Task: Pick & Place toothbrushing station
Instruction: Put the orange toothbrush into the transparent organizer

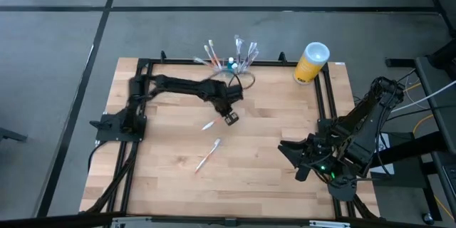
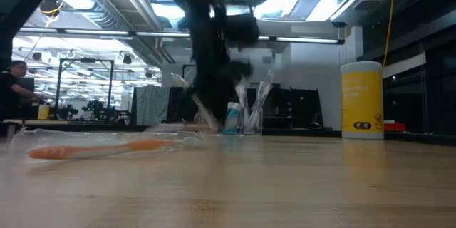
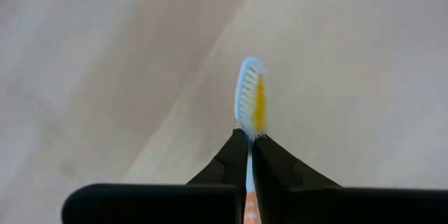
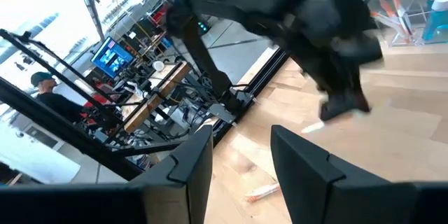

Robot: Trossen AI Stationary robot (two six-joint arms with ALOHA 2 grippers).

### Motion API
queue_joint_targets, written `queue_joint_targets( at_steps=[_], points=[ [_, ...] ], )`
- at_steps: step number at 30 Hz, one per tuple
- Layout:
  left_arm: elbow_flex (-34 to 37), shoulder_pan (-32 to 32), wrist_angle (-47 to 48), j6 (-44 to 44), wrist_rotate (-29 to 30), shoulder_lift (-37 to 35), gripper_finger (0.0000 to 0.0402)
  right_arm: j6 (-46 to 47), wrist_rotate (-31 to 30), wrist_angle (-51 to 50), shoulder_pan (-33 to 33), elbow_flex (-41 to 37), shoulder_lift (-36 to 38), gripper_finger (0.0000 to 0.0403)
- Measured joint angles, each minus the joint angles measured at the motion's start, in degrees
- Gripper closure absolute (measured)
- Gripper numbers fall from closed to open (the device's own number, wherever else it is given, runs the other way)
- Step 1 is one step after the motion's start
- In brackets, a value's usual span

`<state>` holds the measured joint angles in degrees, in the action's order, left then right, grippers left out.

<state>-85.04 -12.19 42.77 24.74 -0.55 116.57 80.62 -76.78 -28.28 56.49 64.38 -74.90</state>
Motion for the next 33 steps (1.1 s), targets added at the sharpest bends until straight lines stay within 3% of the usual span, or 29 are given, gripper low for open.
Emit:
queue_joint_targets(
  at_steps=[6,12,15,20,27,33],
  points=[
    [-0.3,-0.9,-3.8,1.6,6.5,-11.4,0.0399,2.9,-0.8,0.0,0.0,0.0,-2.0,0.0255],
    [-0.4,-1.9,-10.0,-1.8,25.0,-21.2,0.0399,5.3,-1.8,0.0,0.0,0.0,-3.6,0.0255],
    [2.9,-3.5,-22.2,-5.6,32.5,-24.3,0.0400,5.9,-2.7,0.0,0.0,0.0,-4.1,0.0255],
    [15.1,-9.2,-44.0,-7.8,32.5,-27.9,0.0401,6.0,-4.0,0.4,0.0,0.0,-4.1,0.0255],
    [27.0,-18.4,-66.9,-6.6,25.6,-27.8,0.0401,3.3,-5.3,3.5,0.0,0.0,-4.1,0.0255],
    [28.4,-25.0,-71.1,-5.1,19.5,-25.1,0.0401,2.9,-7.4,3.9,-1.0,0.0,-4.1,0.0255]
  ],
)
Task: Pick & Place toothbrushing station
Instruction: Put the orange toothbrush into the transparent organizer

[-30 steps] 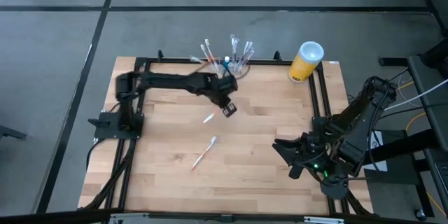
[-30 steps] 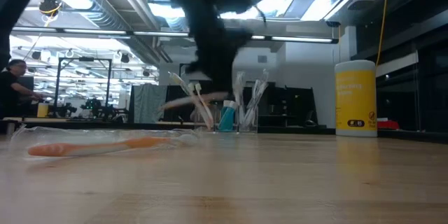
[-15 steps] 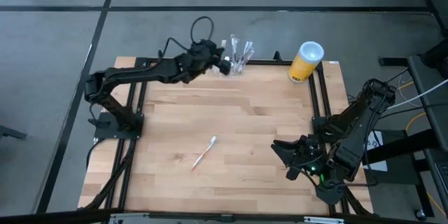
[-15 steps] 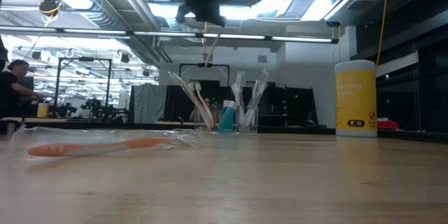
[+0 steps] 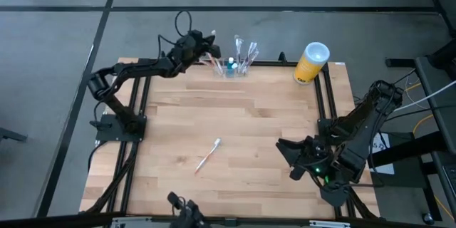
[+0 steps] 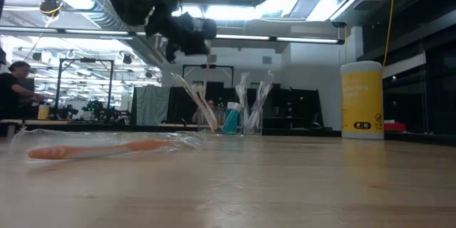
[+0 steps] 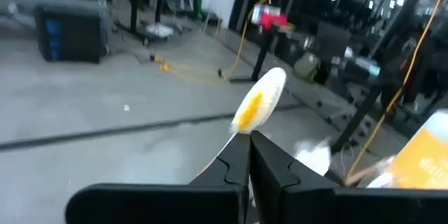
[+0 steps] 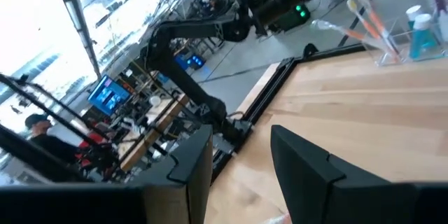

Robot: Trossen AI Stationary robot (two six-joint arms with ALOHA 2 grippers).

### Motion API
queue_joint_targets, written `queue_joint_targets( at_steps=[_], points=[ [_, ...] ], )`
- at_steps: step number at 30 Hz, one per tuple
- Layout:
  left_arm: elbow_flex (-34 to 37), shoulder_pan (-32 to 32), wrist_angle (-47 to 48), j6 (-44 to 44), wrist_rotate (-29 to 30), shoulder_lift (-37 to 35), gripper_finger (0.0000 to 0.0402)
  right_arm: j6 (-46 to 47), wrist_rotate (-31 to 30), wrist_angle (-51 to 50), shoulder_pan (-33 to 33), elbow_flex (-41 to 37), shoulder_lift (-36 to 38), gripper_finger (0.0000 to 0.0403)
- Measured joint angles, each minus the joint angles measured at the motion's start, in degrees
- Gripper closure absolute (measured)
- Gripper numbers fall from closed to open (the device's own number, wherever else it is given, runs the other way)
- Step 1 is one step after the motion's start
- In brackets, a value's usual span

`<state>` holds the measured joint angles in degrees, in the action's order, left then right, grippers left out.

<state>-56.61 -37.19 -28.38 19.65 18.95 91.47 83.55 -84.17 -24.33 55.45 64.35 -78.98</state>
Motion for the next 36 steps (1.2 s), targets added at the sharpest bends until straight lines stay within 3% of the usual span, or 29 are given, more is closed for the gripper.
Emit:
queue_joint_targets(
  at_steps=[5,19,28,36],
  points=[
    [0.1,-0.9,0.0,1.3,-4.1,2.4,0.0401,0.0,-0.5,0.3,-1.8,0.0,0.0,0.0255],
    [0.1,3.4,1.1,3.1,-4.9,1.8,0.0400,-1.1,-0.4,0.3,-3.2,0.0,0.1,0.0279],
    [0.0,6.7,12.9,3.1,1.2,1.8,0.0400,-2.0,-0.3,0.3,-3.2,0.0,0.1,0.0284],
    [0.0,6.8,23.3,8.0,0.5,1.8,0.0399,-3.2,0.6,1.0,-2.4,0.0,0.1,0.0284]
  ],
)
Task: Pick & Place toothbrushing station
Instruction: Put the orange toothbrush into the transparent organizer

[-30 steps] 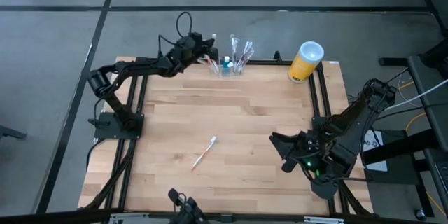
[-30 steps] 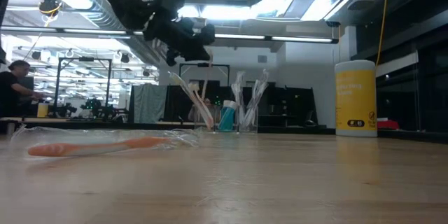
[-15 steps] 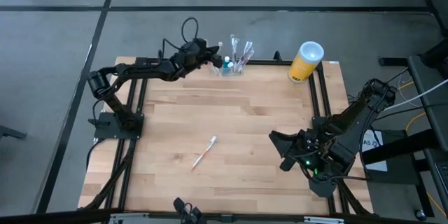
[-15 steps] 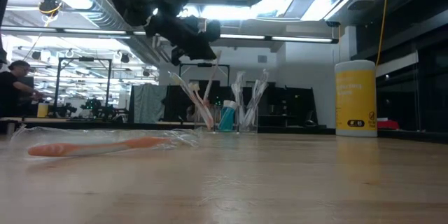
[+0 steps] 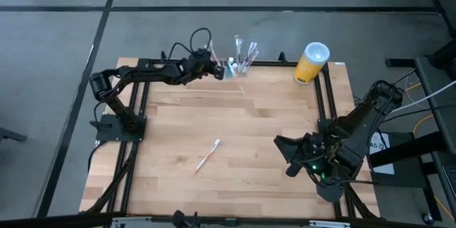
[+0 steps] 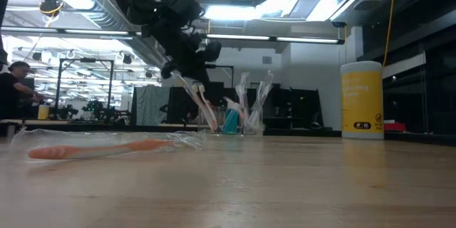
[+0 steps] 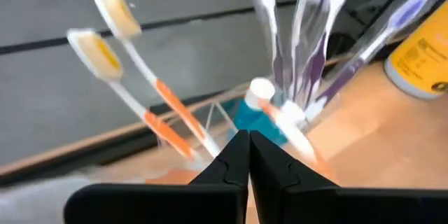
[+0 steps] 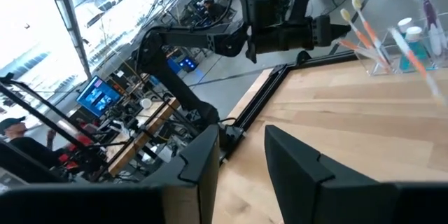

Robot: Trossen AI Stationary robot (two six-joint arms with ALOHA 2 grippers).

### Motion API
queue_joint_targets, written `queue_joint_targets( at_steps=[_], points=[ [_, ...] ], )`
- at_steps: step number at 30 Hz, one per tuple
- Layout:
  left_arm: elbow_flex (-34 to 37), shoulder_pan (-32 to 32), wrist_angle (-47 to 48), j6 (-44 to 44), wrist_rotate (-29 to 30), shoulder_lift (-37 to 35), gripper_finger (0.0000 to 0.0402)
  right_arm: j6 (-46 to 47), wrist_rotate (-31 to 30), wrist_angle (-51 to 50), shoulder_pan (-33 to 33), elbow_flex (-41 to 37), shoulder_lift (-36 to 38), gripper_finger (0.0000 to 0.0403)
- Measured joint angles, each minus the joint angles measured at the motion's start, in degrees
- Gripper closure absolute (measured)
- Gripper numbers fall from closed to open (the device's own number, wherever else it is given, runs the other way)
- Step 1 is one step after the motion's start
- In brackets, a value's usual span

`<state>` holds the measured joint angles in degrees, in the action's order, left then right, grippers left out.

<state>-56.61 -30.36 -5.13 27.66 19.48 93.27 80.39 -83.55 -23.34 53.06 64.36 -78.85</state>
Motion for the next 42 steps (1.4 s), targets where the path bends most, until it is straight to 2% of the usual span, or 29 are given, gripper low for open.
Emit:
queue_joint_targets(
  at_steps=[8,14,16,20,26,28,30,33,36,39,42],
  points=[
    [0.0,3.0,0.5,0.2,-5.3,-1.2,0.0378,-0.3,0.0,0.7,1.3,0.0,0.0,0.0284],
    [0.0,8.6,6.4,-2.0,-20.6,-1.6,0.0349,-0.8,0.0,0.7,1.5,0.0,0.0,0.0284],
    [0.0,12.1,10.0,-2.1,-22.4,-1.6,0.0338,-1.4,0.5,0.6,1.5,0.0,0.0,0.0284],
    [0.0,18.9,14.4,1.5,-19.0,-0.9,0.0318,-1.6,0.6,0.4,1.5,0.0,0.0,0.0284],
    [-0.1,25.7,8.0,19.4,-12.1,3.5,0.0298,-4.0,0.6,0.0,1.5,0.0,0.0,0.0284],
    [0.0,25.8,6.8,21.9,-10.8,5.3,0.0298,-4.2,0.6,0.1,1.5,0.0,0.0,0.0284],
    [0.0,25.7,5.8,17.6,-12.7,6.5,0.0300,-4.4,0.7,0.6,1.8,0.0,0.0,0.0284],
    [-0.8,26.1,6.8,0.4,-20.1,7.5,0.0307,-4.4,1.9,1.2,2.4,0.0,0.0,0.0284],
    [-2.8,26.8,12.7,-12.7,-22.8,7.1,0.0310,-4.2,3.8,1.5,3.0,0.0,0.0,0.0284],
    [-6.8,26.7,23.6,-15.3,-21.5,6.6,0.0308,-2.7,8.3,0.7,2.9,0.0,0.0,0.0284],
    [-8.6,26.6,36.3,-13.6,-21.8,6.6,0.0307,0.2,17.4,-1.1,0.8,0.0,0.0,0.0284]
  ],
)
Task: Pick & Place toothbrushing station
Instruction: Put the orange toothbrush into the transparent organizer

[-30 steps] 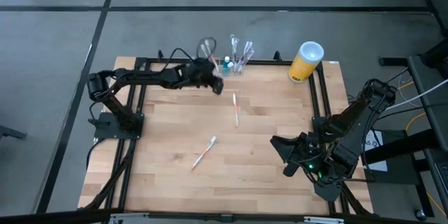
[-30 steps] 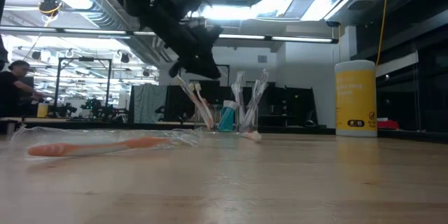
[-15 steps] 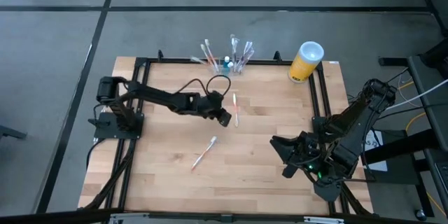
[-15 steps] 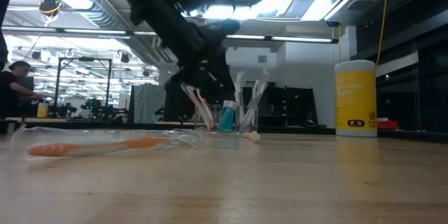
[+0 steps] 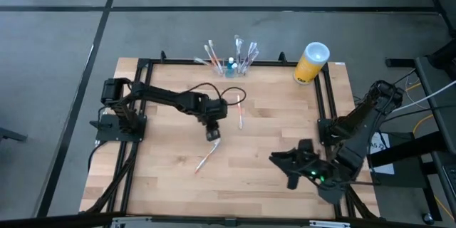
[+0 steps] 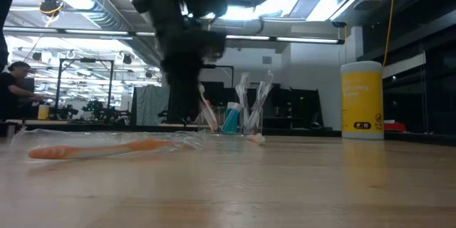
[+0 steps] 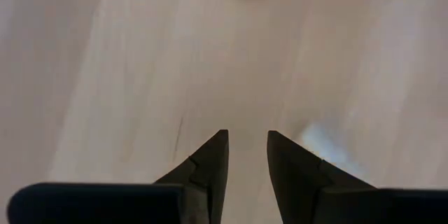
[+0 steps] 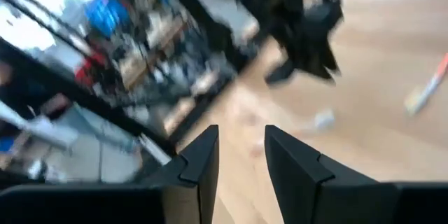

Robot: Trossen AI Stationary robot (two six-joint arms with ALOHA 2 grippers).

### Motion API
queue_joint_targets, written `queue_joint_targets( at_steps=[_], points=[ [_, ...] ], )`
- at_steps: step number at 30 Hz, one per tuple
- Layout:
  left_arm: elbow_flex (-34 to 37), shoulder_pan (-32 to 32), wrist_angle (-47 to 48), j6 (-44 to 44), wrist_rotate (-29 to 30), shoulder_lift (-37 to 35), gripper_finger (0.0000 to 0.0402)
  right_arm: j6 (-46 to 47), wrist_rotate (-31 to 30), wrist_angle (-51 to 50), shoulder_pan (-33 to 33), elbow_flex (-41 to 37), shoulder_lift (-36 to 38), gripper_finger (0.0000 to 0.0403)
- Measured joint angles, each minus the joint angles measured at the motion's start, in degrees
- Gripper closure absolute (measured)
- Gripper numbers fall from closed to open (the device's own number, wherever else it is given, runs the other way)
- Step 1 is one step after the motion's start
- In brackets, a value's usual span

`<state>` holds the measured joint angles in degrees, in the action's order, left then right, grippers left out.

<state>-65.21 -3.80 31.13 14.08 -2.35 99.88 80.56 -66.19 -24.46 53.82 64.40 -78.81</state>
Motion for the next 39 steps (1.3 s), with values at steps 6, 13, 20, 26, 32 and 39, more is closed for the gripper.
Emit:
queue_joint_targets(
  at_steps=[6,13,20,26,32,39],
  points=[
    [0.2,4.7,15.9,16.3,-2.5,0.0,0.0306,-1.2,7.9,0.0,-3.2,0.0,-0.6,0.0284],
    [0.2,16.1,10.9,32.3,-3.2,-0.6,0.0304,-3.5,3.7,0.1,-3.5,0.0,-0.6,0.0284],
    [0.2,20.5,-0.4,40.7,3.3,-0.3,0.0297,-5.2,3.2,1.3,-3.5,0.0,-0.8,0.0284],
    [0.2,18.0,-0.8,41.3,7.0,3.0,0.0297,-6.5,3.7,2.7,-3.0,0.0,-0.8,0.0284],
    [0.0,15.6,-3.0,41.2,4.3,9.1,0.0297,-6.6,3.0,4.4,-1.2,0.0,-0.8,0.0284],
    [-0.2,14.7,-9.8,40.1,2.9,12.4,0.0363,-6.4,-2.2,5.7,1.3,0.0,-0.8,0.0284]
  ],
)
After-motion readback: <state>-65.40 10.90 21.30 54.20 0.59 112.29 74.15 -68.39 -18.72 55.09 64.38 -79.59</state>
